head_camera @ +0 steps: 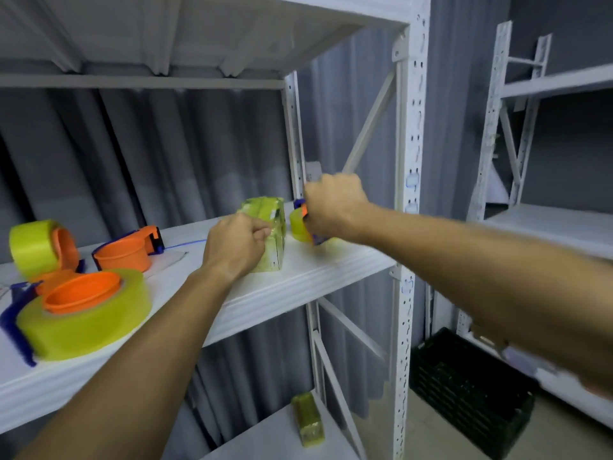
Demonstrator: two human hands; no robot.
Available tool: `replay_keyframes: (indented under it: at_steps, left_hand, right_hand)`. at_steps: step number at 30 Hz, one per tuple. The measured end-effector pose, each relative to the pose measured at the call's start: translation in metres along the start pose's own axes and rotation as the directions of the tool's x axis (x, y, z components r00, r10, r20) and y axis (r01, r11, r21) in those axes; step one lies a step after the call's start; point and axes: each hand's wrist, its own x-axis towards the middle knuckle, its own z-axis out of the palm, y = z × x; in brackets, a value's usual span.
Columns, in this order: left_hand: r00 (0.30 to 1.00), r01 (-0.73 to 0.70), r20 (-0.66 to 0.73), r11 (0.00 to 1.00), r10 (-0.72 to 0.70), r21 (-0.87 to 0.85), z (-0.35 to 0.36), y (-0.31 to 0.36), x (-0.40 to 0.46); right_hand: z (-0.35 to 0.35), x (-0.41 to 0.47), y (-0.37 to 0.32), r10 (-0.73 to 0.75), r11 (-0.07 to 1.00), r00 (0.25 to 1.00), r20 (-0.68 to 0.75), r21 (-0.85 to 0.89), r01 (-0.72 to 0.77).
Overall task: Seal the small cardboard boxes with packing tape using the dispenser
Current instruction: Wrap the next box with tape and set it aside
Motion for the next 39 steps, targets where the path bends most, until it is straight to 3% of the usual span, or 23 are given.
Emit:
replay_keyframes:
  at_steps: [5,13,17,21,29,32,34,39]
  left_hand:
    - [0.997,0.079,-0.022,0.997,-0.079,-0.005,0.003,0.005,0.006]
    - [0.959,0.200,-0.205,0.980,-0.194,0.005,0.021,0.025,0.004]
    - [0.968,0.174,-0.169,0.982,-0.185,-0.075,0.027,0.024,0.003]
    - [0.955,0.258,-0.127,0.961,-0.269,-0.096,0.028,0.021,0.001]
    - [0.972,0.229,-0.017,0.965,-0.233,-0.125,0.000,0.000,0.003]
    - [0.949,0.315,0.005,0.949,-0.315,-0.029,-0.011,-0.016,-0.007]
    - [0.955,0.295,0.017,0.954,-0.296,0.058,-0.012,-0.019,-0.012]
    - [0.966,0.256,0.040,0.967,-0.256,-0.004,-0.024,-0.020,-0.015]
  right_hand:
    - [0.009,0.003,0.012,0.074,0.993,0.997,-0.034,0.095,-0.070]
    - [0.005,0.004,0.019,0.161,0.951,0.977,-0.141,0.287,-0.115]
    - [0.000,0.004,0.017,0.186,0.933,0.969,-0.160,0.337,-0.124]
    - [0.000,0.003,0.012,0.199,0.929,0.966,-0.166,0.346,-0.132]
    - [0.004,-0.004,0.017,0.241,0.894,0.958,-0.158,0.421,-0.155]
    - [0.005,-0.006,0.022,0.276,0.876,0.951,-0.139,0.444,-0.189]
    - [0.006,-0.007,0.021,0.283,0.869,0.950,-0.129,0.454,-0.197]
    - [0.008,-0.008,0.020,0.301,0.845,0.947,-0.114,0.493,-0.209]
